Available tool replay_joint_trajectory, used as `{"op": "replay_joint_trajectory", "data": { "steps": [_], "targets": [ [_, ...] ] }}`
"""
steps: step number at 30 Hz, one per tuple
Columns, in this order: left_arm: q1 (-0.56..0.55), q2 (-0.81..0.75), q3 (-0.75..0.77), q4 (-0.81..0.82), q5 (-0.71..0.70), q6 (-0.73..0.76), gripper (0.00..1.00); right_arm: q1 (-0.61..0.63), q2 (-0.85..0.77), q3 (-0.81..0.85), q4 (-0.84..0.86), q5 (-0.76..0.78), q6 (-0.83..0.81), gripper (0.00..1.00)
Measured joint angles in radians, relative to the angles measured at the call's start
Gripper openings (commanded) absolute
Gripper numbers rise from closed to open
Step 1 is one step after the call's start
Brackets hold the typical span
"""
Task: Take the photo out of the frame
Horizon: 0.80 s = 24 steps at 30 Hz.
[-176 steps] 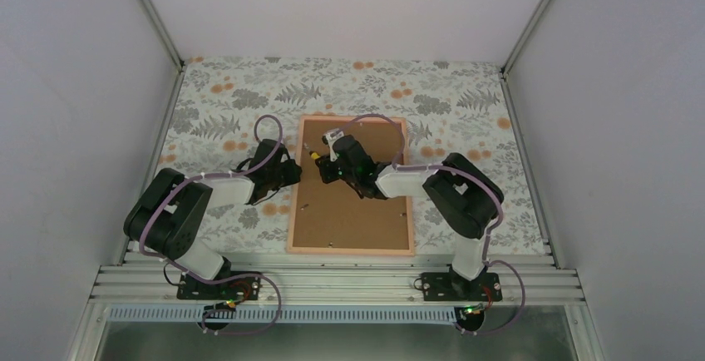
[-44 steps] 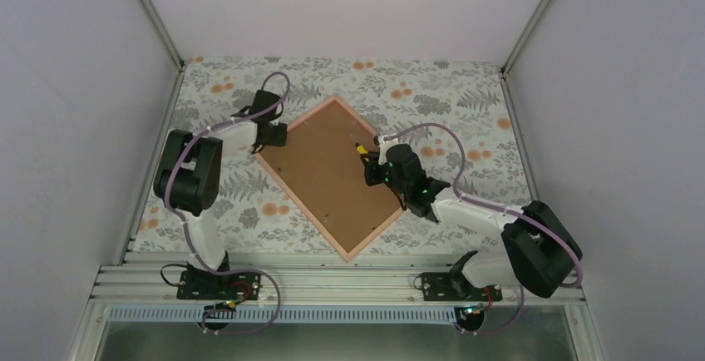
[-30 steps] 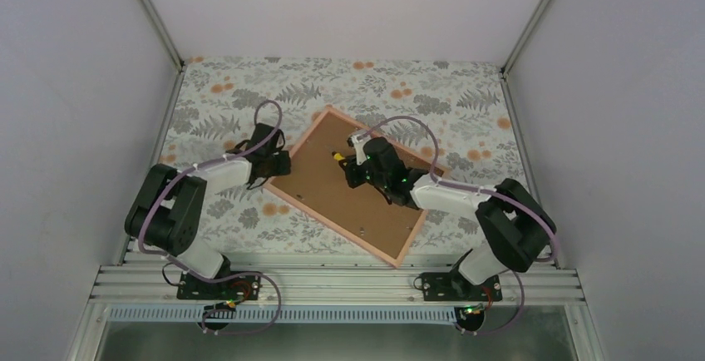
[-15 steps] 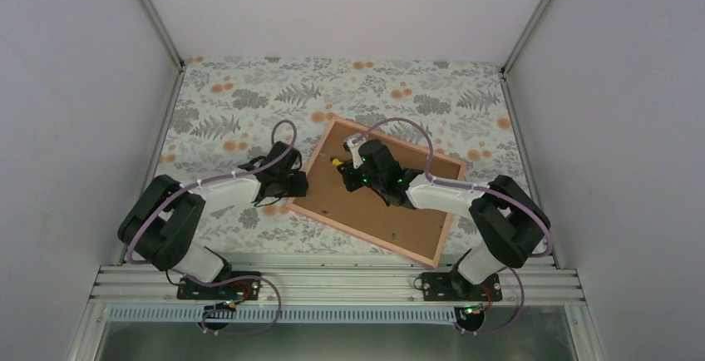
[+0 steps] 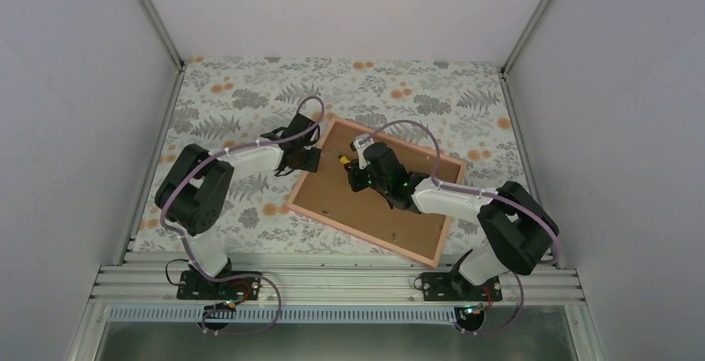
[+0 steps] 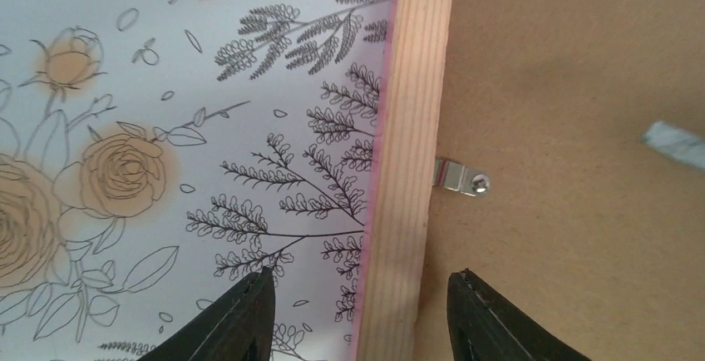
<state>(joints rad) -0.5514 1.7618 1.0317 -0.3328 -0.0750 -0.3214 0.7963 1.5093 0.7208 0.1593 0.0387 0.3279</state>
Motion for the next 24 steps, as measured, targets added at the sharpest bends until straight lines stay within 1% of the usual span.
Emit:
{"op": "replay_joint_trajectory", "data": {
  "steps": [3,5,9,10,15,18,24],
  "targets": [
    [0.007,0.027,0.006,-0.005,0.009,0.023,0.47,0.000,-0.005,-0.003,0.003,-0.001,0.002,0.04],
    [0.012,0.038,0.008,-0.005,0.027,0.031,0.41,0.000,-0.005,-0.006,0.003,-0.003,0.002,0.04],
    [0.016,0.041,0.011,0.002,0.043,0.038,0.32,0.000,-0.005,-0.009,0.004,-0.009,0.001,0.04],
    [0.016,0.041,0.011,0.003,0.048,0.039,0.28,0.000,-0.005,-0.009,0.003,-0.011,0.000,0.04],
    [0.016,0.026,-0.022,0.040,0.066,-0.011,0.15,0.002,0.008,-0.005,0.002,-0.030,-0.007,0.04],
    [0.017,-0.026,-0.086,0.058,0.061,-0.039,0.13,0.005,0.030,0.010,0.000,-0.048,-0.014,0.04],
    [0.023,-0.148,-0.215,0.039,0.021,-0.148,0.12,0.044,0.091,0.050,0.005,-0.091,-0.026,0.04]
  ]
}}
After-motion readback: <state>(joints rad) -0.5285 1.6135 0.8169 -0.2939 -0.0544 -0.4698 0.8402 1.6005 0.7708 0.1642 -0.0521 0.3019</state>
